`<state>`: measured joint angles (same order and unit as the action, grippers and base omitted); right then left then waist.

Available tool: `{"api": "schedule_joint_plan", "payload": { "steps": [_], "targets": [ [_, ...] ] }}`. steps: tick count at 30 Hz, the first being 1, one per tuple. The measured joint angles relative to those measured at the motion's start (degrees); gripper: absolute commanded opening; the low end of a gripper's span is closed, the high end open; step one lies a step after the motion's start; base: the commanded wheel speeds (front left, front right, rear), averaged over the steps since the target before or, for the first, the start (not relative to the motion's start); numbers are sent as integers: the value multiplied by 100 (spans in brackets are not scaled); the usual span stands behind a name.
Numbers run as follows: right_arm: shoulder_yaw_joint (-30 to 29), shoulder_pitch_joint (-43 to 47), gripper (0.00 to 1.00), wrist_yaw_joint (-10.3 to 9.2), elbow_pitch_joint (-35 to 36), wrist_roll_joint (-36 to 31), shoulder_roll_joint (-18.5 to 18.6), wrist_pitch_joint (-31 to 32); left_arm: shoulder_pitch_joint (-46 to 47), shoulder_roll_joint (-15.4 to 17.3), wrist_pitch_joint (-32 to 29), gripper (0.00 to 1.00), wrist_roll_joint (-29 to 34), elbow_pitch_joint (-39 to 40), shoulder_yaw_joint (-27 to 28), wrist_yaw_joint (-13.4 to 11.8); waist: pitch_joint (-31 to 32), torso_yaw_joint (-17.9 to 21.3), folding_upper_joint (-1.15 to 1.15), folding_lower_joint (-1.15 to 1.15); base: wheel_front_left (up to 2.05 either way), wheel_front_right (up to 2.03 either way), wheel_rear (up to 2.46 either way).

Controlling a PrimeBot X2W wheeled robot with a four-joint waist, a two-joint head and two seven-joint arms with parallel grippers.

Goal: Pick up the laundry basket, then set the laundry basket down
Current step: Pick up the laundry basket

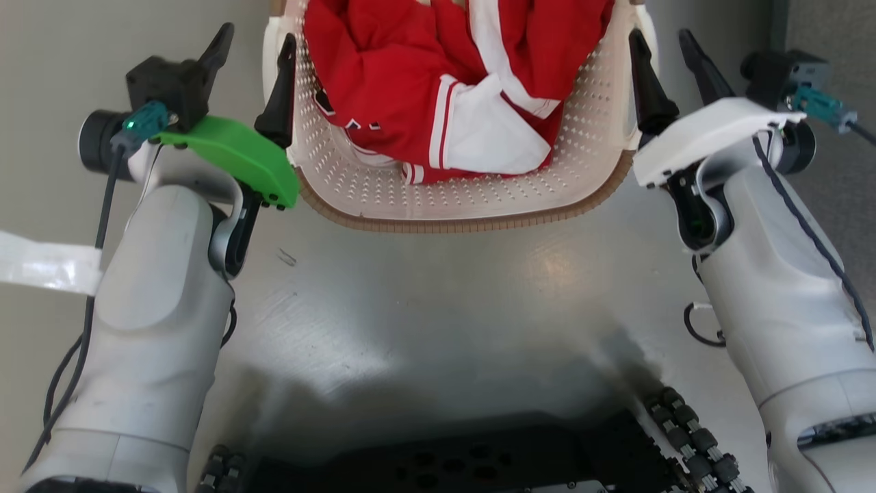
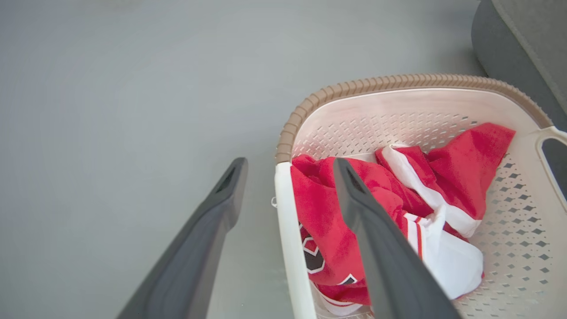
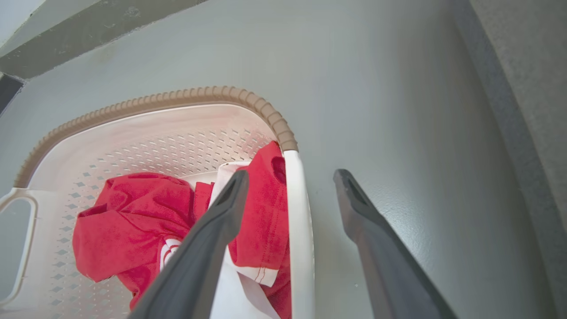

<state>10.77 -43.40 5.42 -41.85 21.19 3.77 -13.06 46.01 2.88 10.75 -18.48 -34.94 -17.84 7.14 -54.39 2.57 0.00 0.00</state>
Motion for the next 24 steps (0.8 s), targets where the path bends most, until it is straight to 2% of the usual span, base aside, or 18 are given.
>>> {"api": "schedule_joint_plan", "payload": {
  "steps": [18,19,20,21,22,23,24],
  "targets": [
    [358,-725,100,86,-953,302,-9,-3,550,0,-245,100,-426,-884,-449,0,-619,-1,0,0,0,0,0],
    [392,-738,84,111,-1000,346,-9,-4,569,-2,-245,100,-471,-903,-471,1,-625,-9,0,0,0,0,0],
    [425,-760,64,111,-1042,378,-9,-5,584,-3,-244,100,-502,-914,-491,1,-631,-19,0,0,0,0,0],
    [455,-785,47,111,-1070,399,-9,-7,603,-5,-237,95,-517,-929,-516,14,-637,-29,0,0,0,0,0],
    [475,-807,38,111,-1087,414,-8,-10,625,-11,-237,75,-538,-949,-546,27,-641,-39,0,0,0,0,0],
    [493,-827,30,112,-1096,428,-8,-13,644,-20,-226,75,-560,-967,-581,42,-645,-49,0,0,0,0,0],
    [517,-849,0,112,-1107,453,-8,-31,664,-35,-209,33,-597,-979,-614,42,-648,-59,0,0,0,0,0]
  ]
}}
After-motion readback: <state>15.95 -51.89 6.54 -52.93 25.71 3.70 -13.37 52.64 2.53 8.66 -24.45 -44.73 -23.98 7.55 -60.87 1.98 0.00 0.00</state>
